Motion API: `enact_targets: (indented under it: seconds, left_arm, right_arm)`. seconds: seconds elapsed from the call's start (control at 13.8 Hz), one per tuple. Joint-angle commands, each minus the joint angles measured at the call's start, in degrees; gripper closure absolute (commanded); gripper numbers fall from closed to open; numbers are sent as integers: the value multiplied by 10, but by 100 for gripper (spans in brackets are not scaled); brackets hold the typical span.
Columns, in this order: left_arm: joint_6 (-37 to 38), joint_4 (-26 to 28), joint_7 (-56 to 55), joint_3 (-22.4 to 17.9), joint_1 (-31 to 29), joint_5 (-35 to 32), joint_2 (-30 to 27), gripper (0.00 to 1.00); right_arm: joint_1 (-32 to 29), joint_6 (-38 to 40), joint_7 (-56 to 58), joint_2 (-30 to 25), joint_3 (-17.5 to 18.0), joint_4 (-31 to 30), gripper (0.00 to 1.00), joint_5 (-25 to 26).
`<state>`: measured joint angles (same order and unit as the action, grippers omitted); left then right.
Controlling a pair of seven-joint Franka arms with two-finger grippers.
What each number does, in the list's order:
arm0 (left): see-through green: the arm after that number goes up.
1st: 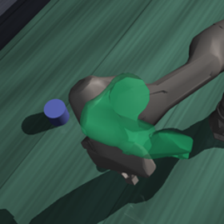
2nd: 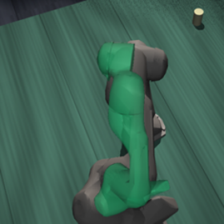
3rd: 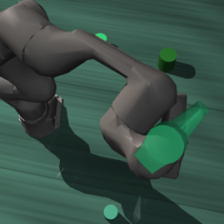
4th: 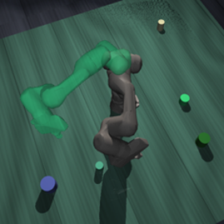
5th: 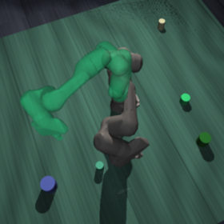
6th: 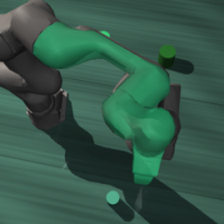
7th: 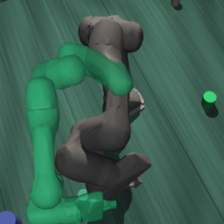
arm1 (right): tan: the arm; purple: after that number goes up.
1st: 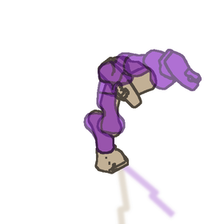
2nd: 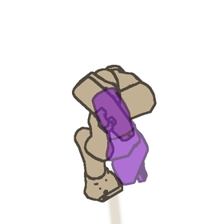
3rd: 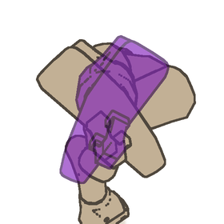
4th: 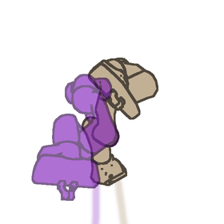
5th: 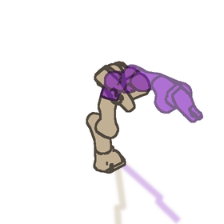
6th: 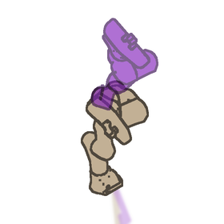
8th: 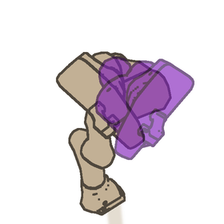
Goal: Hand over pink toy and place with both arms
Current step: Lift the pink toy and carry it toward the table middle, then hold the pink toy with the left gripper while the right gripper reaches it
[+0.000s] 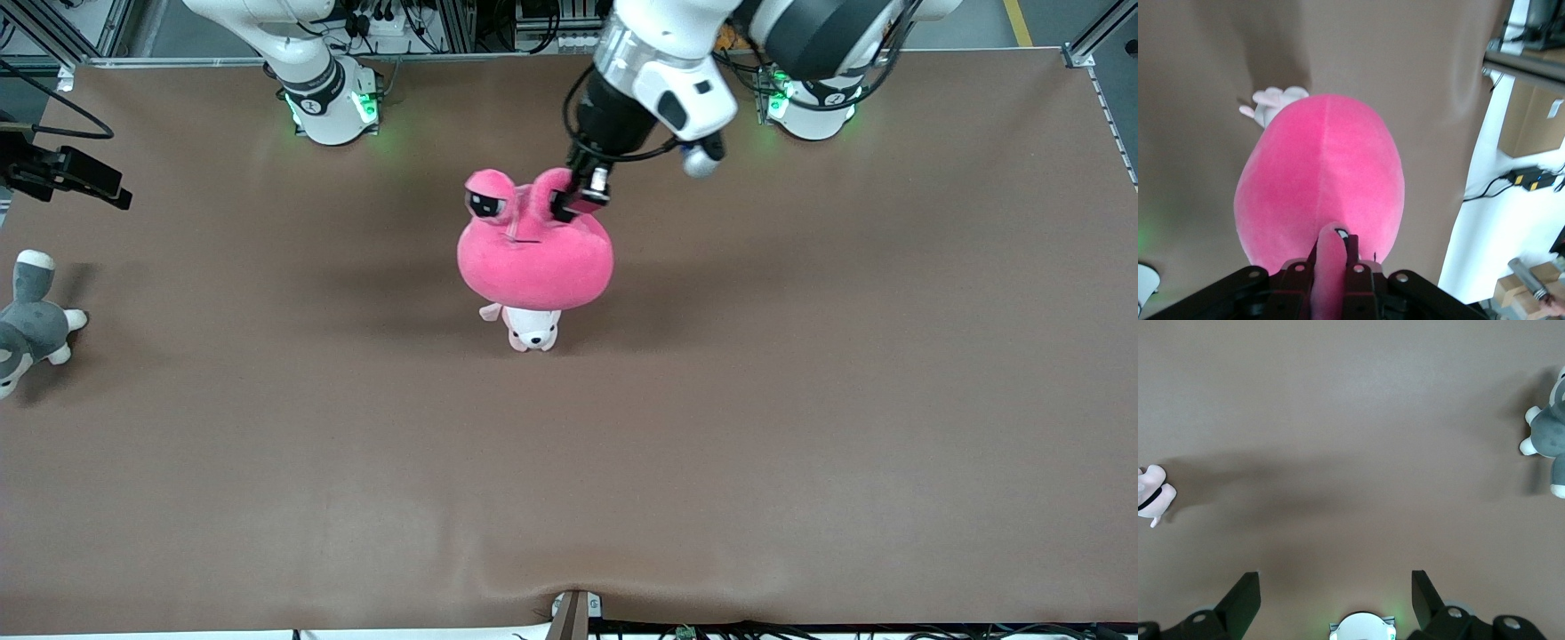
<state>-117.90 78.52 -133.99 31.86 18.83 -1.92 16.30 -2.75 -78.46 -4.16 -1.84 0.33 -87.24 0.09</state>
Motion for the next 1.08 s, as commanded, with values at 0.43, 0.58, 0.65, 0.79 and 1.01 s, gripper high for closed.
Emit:
enact_targets:
  seconds: [0.43,0.58,0.65,0.79,1.01]
  left_arm:
    - [-119,-72,-58,-221,255,-35,104,100]
    - [-143,-72,-62,-302,330,-34,123,100]
    - [-145,-72,-64,-324,351,-34,126,100]
    - [-152,-72,-70,-333,360,-34,129,100]
    - [-153,-72,-71,-334,369,-34,136,100]
  right_arm:
    - [-15,6,4,8,-6,11,0,3]
    - [-16,4,5,33,-5,13,0,12]
    - [-16,1,3,46,-5,12,0,19]
    - [-22,-1,13,90,-4,25,0,41]
    - [3,-2,54,95,-2,52,0,47]
